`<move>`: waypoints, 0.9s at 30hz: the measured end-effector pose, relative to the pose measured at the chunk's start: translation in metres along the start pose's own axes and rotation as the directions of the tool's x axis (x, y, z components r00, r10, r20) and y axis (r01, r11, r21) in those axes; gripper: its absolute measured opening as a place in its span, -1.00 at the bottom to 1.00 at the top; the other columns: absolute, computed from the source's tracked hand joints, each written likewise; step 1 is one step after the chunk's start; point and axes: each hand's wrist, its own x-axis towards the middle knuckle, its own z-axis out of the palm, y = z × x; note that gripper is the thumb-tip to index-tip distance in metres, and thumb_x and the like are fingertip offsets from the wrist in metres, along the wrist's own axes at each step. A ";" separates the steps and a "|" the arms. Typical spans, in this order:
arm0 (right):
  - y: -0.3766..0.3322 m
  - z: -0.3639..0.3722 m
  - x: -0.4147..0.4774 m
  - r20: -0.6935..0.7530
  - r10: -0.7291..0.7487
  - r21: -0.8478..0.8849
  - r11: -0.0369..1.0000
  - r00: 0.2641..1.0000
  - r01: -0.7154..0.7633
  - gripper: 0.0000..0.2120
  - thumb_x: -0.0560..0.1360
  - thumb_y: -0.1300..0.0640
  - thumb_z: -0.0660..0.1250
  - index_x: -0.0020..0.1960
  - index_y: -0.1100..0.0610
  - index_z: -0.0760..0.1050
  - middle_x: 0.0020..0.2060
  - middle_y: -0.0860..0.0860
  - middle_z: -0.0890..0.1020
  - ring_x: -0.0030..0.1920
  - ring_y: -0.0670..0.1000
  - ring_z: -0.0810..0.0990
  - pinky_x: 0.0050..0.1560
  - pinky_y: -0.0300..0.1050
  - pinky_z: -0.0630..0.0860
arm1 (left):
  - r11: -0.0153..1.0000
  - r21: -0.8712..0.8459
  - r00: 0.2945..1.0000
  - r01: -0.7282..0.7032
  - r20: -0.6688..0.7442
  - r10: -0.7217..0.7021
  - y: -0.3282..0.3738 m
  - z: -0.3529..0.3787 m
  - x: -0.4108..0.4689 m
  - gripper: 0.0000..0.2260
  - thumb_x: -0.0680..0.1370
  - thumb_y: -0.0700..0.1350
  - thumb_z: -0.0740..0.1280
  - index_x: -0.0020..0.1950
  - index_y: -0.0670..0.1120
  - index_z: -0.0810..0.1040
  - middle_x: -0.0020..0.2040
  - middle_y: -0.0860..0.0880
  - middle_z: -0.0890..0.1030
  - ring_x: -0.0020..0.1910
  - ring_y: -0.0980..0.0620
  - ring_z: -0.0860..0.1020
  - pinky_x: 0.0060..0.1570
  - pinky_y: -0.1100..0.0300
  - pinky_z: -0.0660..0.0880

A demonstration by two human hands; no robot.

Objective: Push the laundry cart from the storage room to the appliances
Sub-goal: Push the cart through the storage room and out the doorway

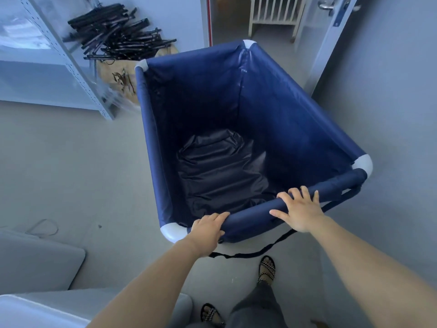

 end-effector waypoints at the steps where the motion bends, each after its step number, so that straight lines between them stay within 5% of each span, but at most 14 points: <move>1: 0.000 0.001 -0.002 -0.008 0.001 0.010 1.000 1.000 -0.001 -0.37 0.47 -0.43 -0.06 0.41 -0.12 0.16 0.43 0.03 0.20 0.48 0.21 -0.03 0.44 0.36 -0.13 | 1.000 -0.001 1.000 0.000 0.005 0.000 0.000 0.001 -0.001 -0.53 0.64 -0.11 0.11 0.52 0.03 0.05 0.43 0.00 0.32 0.38 -0.06 0.30 0.34 0.06 0.23; 16: -0.005 -0.015 0.050 -0.047 -0.026 0.064 0.998 0.999 0.029 -0.36 0.46 -0.43 -0.02 0.40 -0.09 0.18 0.43 0.03 0.19 0.49 0.20 -0.08 0.43 0.36 -0.19 | 0.995 0.085 0.998 0.052 0.024 -0.054 -0.018 -0.023 0.039 -0.50 0.64 -0.11 0.10 0.53 0.05 -0.05 0.43 0.00 0.27 0.33 -0.09 0.31 0.29 0.00 0.25; 27: -0.023 -0.059 0.135 -0.113 -0.096 0.067 0.992 0.989 0.104 -0.36 0.43 -0.47 -0.02 0.34 -0.09 0.26 0.34 0.00 0.30 0.43 0.16 0.07 0.43 0.36 -0.13 | 0.993 -0.061 0.993 0.104 0.070 -0.099 -0.056 -0.091 0.100 -0.52 0.62 -0.12 0.12 0.52 0.07 0.08 0.44 -0.01 0.32 0.36 -0.08 0.34 0.32 0.05 0.28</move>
